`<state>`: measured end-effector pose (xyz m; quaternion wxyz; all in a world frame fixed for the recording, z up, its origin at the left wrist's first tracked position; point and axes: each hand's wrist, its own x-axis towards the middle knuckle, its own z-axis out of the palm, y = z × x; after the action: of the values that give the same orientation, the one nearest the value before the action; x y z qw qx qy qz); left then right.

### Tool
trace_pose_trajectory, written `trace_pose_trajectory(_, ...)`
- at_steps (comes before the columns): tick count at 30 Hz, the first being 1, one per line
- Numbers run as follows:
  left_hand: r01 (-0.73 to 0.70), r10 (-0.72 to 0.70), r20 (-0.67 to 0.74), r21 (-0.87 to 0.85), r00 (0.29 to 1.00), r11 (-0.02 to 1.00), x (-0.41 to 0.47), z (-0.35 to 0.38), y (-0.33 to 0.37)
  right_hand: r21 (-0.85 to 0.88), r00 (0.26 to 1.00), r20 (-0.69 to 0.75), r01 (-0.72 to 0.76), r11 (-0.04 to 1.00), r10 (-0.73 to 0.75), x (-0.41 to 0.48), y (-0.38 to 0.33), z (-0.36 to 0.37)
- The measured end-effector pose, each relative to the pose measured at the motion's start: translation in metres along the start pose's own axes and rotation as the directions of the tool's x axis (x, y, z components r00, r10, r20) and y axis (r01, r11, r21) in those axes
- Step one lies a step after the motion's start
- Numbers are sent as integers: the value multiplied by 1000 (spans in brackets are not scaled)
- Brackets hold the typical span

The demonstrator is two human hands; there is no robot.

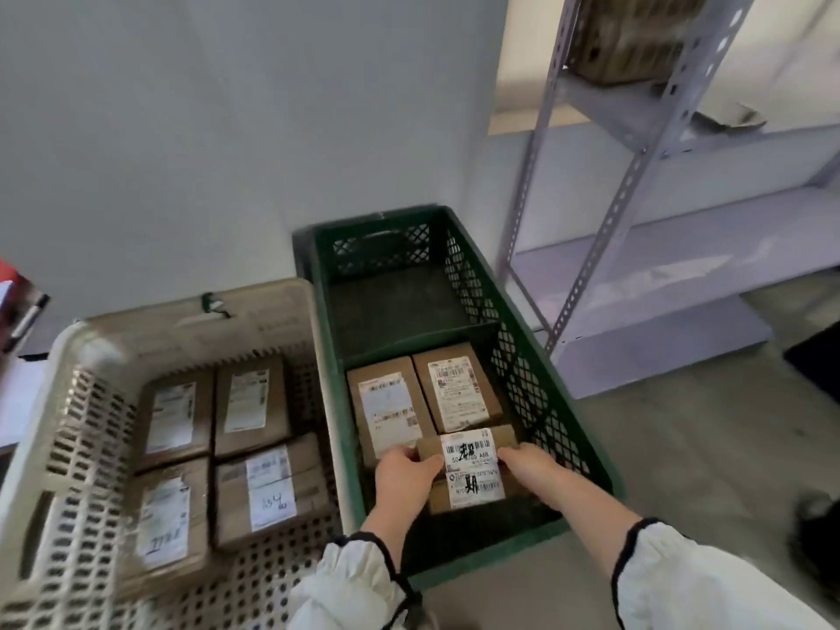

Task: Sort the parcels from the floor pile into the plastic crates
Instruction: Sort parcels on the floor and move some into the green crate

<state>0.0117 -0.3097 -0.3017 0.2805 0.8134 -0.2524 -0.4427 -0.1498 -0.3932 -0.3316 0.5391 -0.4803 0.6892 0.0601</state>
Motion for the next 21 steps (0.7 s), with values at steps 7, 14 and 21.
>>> trace_pose_trajectory(7,58,-62,37,111,997,992,14,24,-11,-3,977,153,-151,989,150,24,12,-14)
trace_pose_trajectory(14,149,-167,37,292,985,945,28,38,-32,-61,940,275,-193,979,203,41,16,12)
trace_pose_trajectory(21,410,-407,-90,23,909,912,40,44,-44,-206,954,265,-86,975,140,44,-13,28)
